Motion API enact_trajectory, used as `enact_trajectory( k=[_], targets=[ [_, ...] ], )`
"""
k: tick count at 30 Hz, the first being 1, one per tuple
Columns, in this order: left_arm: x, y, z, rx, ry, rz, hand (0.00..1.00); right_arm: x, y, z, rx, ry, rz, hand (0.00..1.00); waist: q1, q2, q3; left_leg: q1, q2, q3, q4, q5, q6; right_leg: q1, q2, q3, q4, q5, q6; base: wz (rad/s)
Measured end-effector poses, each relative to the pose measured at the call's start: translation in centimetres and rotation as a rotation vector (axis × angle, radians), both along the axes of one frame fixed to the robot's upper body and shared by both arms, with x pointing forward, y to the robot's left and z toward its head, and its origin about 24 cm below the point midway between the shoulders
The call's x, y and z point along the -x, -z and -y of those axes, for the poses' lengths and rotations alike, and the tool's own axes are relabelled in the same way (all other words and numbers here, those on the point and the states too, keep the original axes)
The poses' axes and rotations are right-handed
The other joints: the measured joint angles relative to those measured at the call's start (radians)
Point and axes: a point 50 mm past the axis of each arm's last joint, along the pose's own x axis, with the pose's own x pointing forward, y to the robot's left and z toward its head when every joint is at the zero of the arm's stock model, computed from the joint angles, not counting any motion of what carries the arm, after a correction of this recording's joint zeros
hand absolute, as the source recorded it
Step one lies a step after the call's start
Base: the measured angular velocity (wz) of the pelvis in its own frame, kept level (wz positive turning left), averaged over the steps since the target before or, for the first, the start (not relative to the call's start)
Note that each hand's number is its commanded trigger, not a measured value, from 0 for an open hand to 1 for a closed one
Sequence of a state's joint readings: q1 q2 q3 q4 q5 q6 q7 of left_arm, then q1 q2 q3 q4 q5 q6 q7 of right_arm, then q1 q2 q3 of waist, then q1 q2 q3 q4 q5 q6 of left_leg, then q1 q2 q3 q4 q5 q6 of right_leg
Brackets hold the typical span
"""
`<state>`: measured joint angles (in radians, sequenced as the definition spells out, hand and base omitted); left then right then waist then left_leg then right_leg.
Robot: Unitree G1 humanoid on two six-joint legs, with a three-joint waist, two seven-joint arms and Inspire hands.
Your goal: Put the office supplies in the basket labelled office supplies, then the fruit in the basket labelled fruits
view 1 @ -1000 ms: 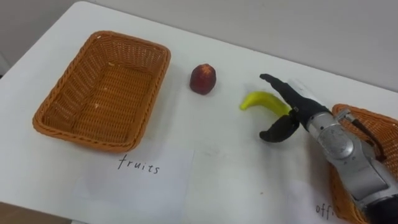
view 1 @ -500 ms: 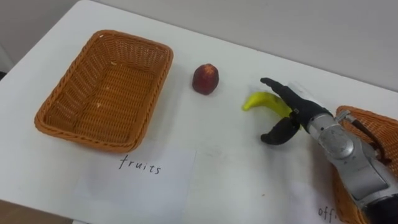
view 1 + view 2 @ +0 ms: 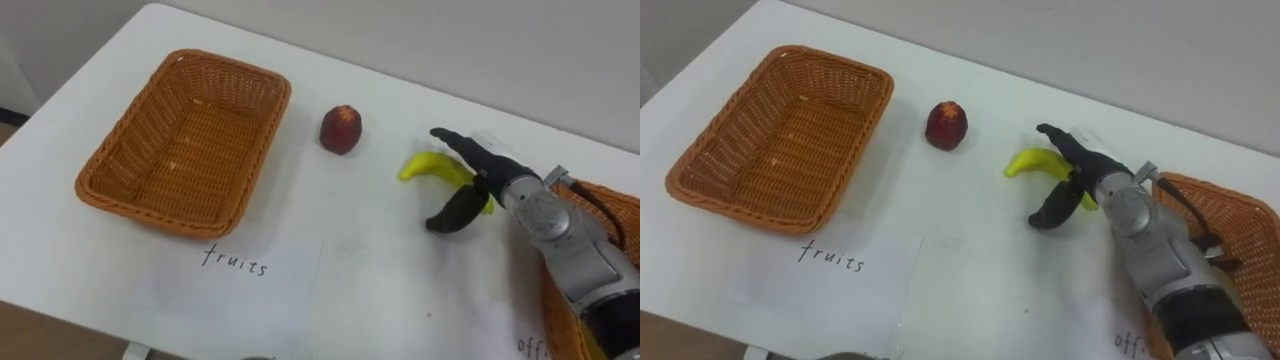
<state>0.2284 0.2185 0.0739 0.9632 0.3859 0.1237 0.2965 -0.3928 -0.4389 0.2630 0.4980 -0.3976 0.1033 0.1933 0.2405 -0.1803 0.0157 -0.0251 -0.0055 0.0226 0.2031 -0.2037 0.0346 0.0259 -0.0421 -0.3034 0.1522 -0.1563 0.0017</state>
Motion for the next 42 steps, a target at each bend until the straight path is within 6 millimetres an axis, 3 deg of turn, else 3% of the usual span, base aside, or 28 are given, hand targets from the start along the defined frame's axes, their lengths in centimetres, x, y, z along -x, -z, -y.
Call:
enact_trajectory(
  k=[14,26,42],
  targets=[
    [-0.1,0.1,0.2,0.007,0.016,-0.007,0.0,0.3,0.6,0.7,0.01,0.008,-0.072,0.0,0.011,-0.007,-0.0013,0.001,-0.002,-0.011,0.001,0.0,0.0,0.01,0.0,-0.009,0.0,0.0,0.0,0.01],
    [-0.6,0.1,0.2,0.036,0.028,-0.005,0.0,0.4,1.3,1.8,-0.042,-0.003,-0.205,0.0,0.016,-0.018,0.0056,0.006,-0.006,-0.027,0.001,0.001,0.0,0.014,0.0,-0.014,-0.001,0.0,0.0,0.02],
    [-0.8,-0.2,-0.5,0.026,0.044,0.003,0.0,0.3,1.3,1.9,-0.046,-0.023,-0.232,0.0,0.015,-0.017,0.006,0.001,-0.006,-0.027,-0.005,0.001,0.0,0.012,0.0,-0.014,-0.001,0.0,0.0,0.0]
  ],
)
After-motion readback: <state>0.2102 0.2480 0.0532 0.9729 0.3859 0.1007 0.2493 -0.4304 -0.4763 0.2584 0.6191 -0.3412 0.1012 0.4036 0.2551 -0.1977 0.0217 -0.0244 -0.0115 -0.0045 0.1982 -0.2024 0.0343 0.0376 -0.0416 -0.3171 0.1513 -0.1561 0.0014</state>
